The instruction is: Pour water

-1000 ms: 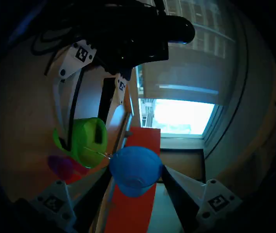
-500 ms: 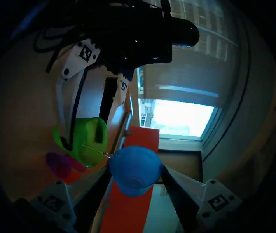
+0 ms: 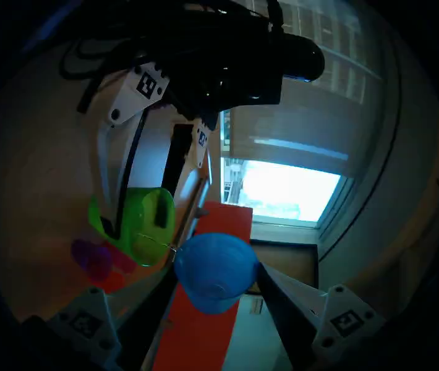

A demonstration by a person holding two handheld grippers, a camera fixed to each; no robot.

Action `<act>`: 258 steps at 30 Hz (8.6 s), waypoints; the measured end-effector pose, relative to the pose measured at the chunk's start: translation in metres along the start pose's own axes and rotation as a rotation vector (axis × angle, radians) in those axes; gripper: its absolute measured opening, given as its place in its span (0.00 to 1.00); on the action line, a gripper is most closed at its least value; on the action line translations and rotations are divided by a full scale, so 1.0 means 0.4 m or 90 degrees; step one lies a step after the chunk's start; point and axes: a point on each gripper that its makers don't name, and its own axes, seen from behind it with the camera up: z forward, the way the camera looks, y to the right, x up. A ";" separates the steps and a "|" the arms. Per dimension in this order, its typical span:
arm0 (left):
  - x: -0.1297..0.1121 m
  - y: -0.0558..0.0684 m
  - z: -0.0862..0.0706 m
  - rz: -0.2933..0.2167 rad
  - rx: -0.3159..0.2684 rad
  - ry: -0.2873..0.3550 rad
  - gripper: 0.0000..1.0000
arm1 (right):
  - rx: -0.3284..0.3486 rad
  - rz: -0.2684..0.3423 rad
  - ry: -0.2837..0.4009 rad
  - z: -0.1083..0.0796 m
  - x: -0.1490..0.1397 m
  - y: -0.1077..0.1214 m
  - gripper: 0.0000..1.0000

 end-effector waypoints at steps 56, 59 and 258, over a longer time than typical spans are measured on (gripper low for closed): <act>-0.056 -0.017 -0.014 0.003 -0.003 -0.061 0.86 | 0.025 0.544 -0.015 0.010 -0.076 -0.130 0.93; -0.062 -0.023 -0.016 0.004 0.000 -0.065 0.86 | 0.030 0.601 -0.014 0.007 -0.079 -0.143 0.93; -0.252 -0.297 -0.245 -0.032 0.261 -0.149 0.88 | -0.090 0.982 -0.277 -0.324 -0.233 -0.564 1.00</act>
